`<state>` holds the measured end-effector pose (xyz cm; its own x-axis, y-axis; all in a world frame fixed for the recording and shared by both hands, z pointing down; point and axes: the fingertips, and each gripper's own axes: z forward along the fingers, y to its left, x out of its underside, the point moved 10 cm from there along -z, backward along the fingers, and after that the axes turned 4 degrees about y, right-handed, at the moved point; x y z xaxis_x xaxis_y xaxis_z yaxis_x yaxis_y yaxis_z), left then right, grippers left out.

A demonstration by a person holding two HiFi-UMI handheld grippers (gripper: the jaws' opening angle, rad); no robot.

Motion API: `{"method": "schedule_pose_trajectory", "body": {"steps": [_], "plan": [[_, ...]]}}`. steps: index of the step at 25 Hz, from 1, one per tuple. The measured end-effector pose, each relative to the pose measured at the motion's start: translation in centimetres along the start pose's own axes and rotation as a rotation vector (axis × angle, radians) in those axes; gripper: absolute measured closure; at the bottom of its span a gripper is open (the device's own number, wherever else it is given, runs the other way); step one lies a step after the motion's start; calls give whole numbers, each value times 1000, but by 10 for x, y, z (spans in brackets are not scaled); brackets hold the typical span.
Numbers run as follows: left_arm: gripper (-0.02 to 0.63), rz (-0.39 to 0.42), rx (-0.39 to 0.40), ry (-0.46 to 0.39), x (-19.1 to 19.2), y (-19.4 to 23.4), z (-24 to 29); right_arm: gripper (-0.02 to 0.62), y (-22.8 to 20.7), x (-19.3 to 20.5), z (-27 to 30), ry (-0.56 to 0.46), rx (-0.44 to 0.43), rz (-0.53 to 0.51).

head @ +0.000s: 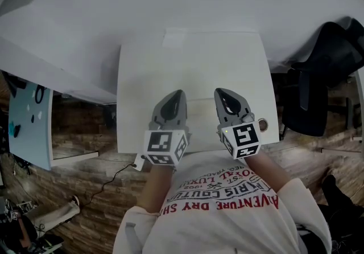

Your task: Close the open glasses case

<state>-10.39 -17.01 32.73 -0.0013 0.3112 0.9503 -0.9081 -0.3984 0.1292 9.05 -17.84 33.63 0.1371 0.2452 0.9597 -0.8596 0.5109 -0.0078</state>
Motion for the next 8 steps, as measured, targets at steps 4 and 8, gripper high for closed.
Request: {"method": "schedule_pose_trajectory", "body": {"steps": [4,8], "plan": [[609,17,-5,4,0,-1,3,584,-2,0,1,3,-3,0],[609,18,-5,3,0,-3,5,584,-4,1,2,3,-6,-1]]}}
